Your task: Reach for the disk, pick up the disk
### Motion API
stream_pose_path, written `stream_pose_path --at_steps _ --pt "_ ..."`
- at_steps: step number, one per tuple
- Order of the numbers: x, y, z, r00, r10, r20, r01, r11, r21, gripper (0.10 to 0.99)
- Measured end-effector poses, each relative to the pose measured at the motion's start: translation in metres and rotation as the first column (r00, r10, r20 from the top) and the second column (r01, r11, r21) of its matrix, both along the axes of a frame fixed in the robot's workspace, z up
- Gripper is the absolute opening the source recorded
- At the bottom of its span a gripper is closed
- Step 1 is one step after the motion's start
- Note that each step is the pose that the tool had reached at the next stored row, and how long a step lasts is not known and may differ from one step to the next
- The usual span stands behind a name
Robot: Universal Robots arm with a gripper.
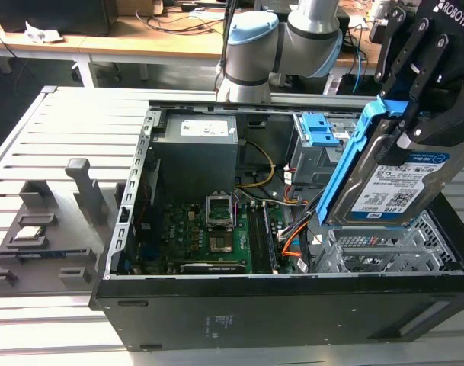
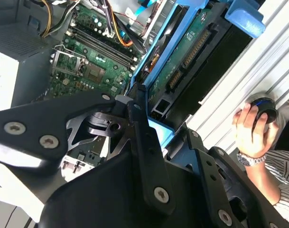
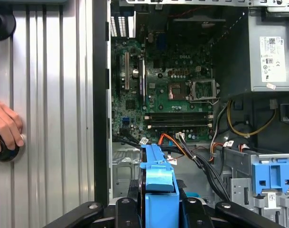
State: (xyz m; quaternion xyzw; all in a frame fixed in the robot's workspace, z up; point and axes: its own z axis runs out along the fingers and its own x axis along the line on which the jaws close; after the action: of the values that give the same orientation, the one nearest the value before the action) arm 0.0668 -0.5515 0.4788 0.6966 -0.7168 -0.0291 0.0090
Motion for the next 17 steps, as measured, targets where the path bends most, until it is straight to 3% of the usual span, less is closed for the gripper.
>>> stream_pose_path --at_steps 17 --pt "0.0435 0.0000 -0.0001 1.0000 0.000 0.0001 0.000 1.0000 -0.005 0.369"
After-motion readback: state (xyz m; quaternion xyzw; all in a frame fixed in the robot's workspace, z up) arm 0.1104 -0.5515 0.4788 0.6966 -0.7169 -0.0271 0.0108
